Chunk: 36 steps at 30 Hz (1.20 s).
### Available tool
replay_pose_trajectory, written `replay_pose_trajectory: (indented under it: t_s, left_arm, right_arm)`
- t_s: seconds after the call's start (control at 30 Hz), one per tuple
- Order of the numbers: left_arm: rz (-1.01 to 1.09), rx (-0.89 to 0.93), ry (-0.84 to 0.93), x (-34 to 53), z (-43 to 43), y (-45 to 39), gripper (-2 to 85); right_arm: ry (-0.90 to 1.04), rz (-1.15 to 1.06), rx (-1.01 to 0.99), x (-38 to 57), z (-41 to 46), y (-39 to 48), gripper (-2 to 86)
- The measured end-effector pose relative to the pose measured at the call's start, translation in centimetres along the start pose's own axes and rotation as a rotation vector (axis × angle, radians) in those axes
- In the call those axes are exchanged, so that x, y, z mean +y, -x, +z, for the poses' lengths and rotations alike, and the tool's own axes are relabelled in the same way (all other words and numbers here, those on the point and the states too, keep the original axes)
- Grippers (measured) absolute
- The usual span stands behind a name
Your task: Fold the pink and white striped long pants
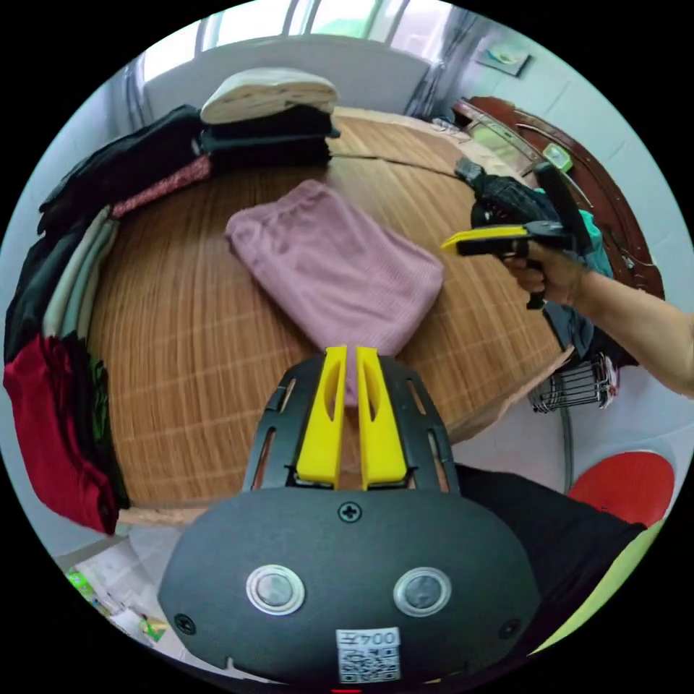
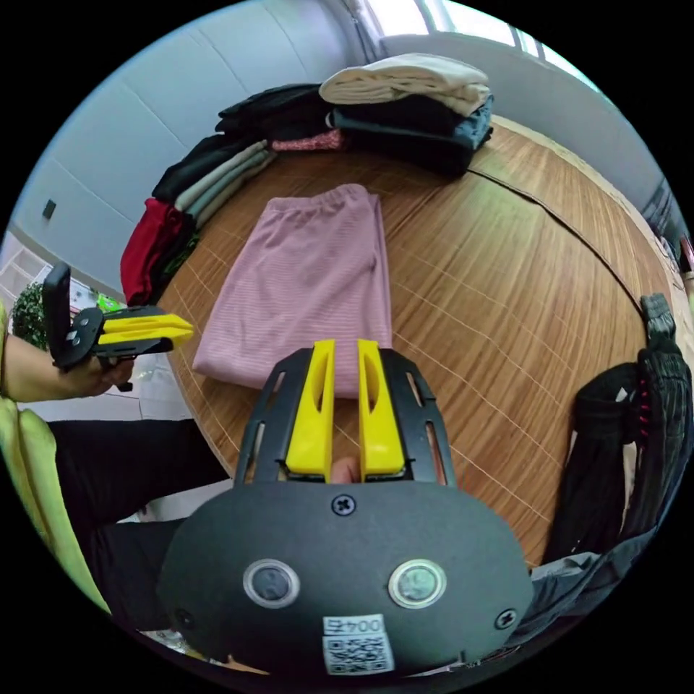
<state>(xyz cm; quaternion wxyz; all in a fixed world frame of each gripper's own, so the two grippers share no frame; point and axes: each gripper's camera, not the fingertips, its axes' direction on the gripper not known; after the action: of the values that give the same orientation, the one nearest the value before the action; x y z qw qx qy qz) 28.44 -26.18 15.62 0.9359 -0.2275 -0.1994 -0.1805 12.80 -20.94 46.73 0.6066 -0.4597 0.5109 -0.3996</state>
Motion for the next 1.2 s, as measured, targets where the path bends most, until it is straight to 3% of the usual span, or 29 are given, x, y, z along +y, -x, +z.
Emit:
replay_pose_trajectory:
  t_s: [0.17,0.23,0.43,0.57,0.67,0.83,1.03,1.2]
  left_arm:
    - [-0.067,0.026,0.112,-3.4,6.4,2.2,2.2]
    - [-0.090,0.092,0.078,-3.4,5.2,3.5,2.5]
    - [-0.001,0.069,-0.057,-6.6,-4.6,5.3,5.1]
    - [0.142,-0.035,-0.113,-10.9,-7.2,9.1,8.4]
    - [0.228,-0.009,-0.098,-16.6,-7.8,13.5,10.5]
    - [0.378,0.079,0.053,-26.9,-6.0,18.5,15.2]
    - [0.577,0.237,0.329,-33.1,-3.1,17.7,17.2]
    - [0.625,0.305,0.409,-36.6,-3.1,16.8,17.5]
  right_arm:
    - [0.046,0.122,-0.009,2.2,5.6,-2.1,4.3]
    - [0.057,0.214,-0.083,2.8,5.2,-3.8,4.7]
    - [-0.170,0.588,-0.287,11.9,0.9,-6.3,5.6]
    - [-0.186,0.801,-0.480,18.9,3.7,-4.9,6.9]
    - [-0.219,0.918,-0.607,22.1,6.2,-4.0,8.1]
    - [-0.265,1.012,-0.689,23.9,8.6,-4.3,9.6]
    - [-0.324,1.014,-0.743,23.4,8.7,-6.4,10.7]
    - [-0.361,1.027,-0.778,22.6,8.2,-7.6,11.0]
